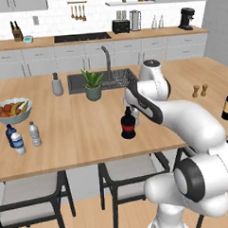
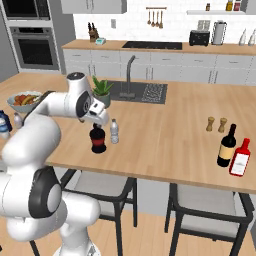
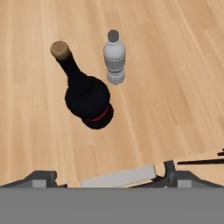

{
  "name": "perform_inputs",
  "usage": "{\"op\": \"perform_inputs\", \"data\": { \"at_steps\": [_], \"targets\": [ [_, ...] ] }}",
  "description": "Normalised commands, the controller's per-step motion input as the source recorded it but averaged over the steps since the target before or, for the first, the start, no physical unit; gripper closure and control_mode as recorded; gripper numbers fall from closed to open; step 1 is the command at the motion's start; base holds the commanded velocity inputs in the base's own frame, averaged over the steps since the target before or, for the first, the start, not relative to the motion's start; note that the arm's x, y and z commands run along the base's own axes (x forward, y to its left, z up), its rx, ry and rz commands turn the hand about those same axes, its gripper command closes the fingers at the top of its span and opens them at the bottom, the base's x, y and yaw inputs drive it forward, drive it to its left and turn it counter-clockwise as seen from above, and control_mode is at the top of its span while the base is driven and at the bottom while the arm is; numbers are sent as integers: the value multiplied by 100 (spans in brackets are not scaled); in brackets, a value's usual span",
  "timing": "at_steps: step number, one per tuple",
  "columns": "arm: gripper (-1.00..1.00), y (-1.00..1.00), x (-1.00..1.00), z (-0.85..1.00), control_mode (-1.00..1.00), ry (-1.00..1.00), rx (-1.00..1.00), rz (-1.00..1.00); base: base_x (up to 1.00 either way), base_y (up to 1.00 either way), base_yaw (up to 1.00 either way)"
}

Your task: Move the plastic bottles in the middle to the plastics group, and the glass bottles in the middle to the glass group.

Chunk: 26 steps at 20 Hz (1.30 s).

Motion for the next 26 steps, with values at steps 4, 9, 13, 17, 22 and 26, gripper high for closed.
{"op": "perform_inputs", "data": {
  "at_steps": [4,9,13,17,22,26],
  "targets": [
    [-100,1,18,-42,-100,-6,2,9,0,0,0],
    [-100,19,2,-3,-100,-10,-7,9,0,0,0],
    [-100,33,29,2,-100,-6,-14,12,0,0,0],
    [-100,8,54,1,-100,0,-3,6,0,0,0],
    [-100,-6,58,3,-100,7,1,0,0,0,0],
    [-100,-15,40,-7,-100,1,0,0,0,0,0]
  ]
}}
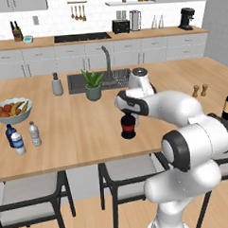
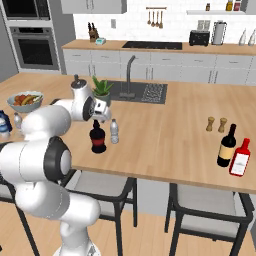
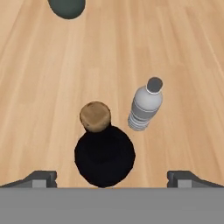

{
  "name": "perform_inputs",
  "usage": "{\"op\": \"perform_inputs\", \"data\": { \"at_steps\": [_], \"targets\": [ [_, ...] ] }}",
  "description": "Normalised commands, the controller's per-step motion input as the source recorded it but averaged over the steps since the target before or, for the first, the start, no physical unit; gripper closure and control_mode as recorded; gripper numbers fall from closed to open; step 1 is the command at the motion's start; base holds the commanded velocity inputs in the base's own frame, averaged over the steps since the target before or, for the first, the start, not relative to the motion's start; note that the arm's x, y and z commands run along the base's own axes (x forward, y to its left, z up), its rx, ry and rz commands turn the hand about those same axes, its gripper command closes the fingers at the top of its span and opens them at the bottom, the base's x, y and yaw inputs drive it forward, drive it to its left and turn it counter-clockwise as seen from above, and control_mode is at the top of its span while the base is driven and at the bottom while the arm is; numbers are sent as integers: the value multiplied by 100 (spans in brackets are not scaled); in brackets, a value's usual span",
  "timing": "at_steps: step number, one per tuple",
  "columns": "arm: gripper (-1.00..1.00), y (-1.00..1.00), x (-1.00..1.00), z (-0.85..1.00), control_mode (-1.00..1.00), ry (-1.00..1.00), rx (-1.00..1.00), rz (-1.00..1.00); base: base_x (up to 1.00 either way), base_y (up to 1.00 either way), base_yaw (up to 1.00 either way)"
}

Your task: Move the plastic bottles in the middle to the plastics group, and the glass bottles in the middle to the glass group.

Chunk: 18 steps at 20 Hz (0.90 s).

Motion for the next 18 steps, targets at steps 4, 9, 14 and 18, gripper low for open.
{"op": "perform_inputs", "data": {
  "at_steps": [4,9,14,18],
  "targets": [
    [-100,0,23,-20,-100,0,0,0,0,0,0],
    [-100,0,0,-17,-100,0,0,0,0,0,0],
    [-100,0,3,-6,-100,0,0,0,0,0,0],
    [-100,1,19,-23,-100,0,0,0,0,0,0]
  ]
}}
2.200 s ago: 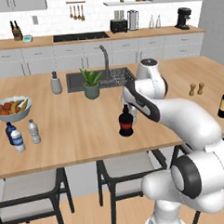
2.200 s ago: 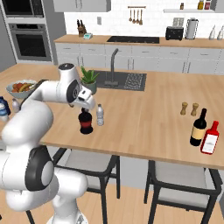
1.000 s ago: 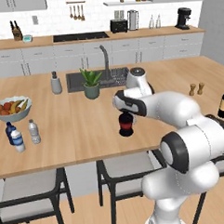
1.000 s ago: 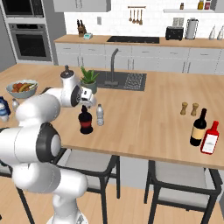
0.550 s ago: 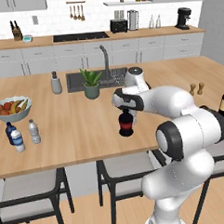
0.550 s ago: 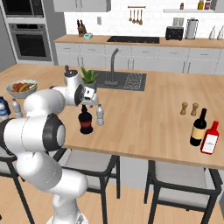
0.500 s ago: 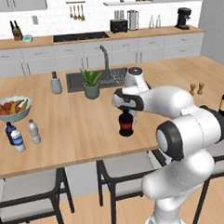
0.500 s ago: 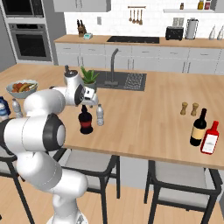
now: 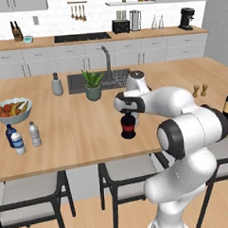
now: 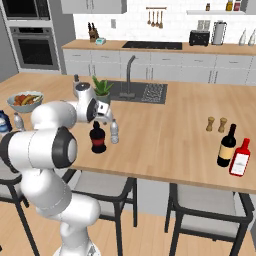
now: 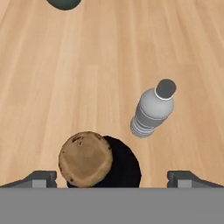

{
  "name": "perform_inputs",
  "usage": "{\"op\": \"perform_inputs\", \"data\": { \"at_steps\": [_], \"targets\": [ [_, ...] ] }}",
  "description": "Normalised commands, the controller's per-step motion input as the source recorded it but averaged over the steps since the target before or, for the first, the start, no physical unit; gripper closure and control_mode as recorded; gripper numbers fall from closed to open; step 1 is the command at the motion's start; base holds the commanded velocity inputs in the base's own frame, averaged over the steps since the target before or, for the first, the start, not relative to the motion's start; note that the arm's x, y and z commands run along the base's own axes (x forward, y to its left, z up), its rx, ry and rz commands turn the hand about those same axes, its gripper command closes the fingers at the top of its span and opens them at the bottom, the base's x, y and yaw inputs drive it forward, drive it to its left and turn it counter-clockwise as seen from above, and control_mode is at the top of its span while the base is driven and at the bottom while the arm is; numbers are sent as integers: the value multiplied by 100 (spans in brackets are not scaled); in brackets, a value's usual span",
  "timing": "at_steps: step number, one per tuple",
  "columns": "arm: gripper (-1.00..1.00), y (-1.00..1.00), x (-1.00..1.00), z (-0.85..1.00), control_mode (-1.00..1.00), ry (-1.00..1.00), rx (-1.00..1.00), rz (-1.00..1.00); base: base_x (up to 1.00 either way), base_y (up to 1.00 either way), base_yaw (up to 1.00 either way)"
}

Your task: Move the plastic bottles in the middle to the plastics group, and the glass bottles in the middle to the glass group.

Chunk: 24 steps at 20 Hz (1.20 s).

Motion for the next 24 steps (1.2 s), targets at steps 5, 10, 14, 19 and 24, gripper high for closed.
{"op": "perform_inputs", "data": {
  "at_steps": [5,10,14,19,24],
  "targets": [
    [-100,0,0,-16,-100,0,0,1,0,0,0],
    [-100,2,0,-9,-100,0,0,1,0,0,0],
    [-100,0,8,-8,-100,0,0,4,0,0,0],
    [-100,0,17,-2,-100,0,0,5,0,0,0],
    [-100,0,3,0,-100,-2,0,4,0,0,0]
  ]
}}
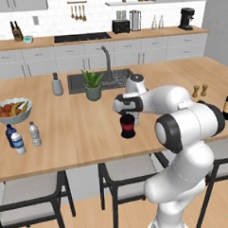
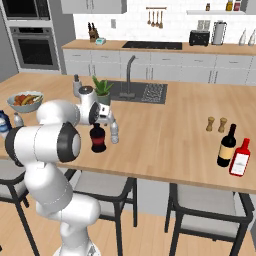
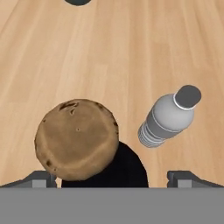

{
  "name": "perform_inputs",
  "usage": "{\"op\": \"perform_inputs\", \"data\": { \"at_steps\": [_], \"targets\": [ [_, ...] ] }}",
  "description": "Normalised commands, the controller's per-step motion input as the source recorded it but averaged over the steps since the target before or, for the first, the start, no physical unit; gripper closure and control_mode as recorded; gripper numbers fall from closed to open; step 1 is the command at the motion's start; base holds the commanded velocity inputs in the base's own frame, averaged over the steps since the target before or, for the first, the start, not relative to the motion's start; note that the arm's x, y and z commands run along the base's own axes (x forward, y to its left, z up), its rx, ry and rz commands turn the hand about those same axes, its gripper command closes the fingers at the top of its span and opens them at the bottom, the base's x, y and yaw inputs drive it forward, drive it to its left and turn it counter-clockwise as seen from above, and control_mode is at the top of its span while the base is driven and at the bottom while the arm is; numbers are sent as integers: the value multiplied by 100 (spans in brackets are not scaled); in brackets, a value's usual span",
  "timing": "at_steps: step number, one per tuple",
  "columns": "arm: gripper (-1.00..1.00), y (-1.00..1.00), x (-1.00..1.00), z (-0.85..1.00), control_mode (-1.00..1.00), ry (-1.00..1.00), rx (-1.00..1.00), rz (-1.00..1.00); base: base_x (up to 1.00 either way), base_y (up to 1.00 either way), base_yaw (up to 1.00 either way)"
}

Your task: Move the plastic bottles in the middle to the plastics group, and the glass bottles in the middle to the glass group.

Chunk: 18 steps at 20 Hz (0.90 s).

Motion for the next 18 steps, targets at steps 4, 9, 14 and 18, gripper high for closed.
{"op": "perform_inputs", "data": {
  "at_steps": [4,9,14,18],
  "targets": [
    [-100,0,0,-3,-100,-10,2,6,0,0,0],
    [-100,0,0,-4,-100,-10,2,6,0,0,0],
    [-100,-1,0,0,-100,-6,1,1,0,0,0],
    [100,0,0,0,-100,0,0,0,0,0,0]
  ]
}}
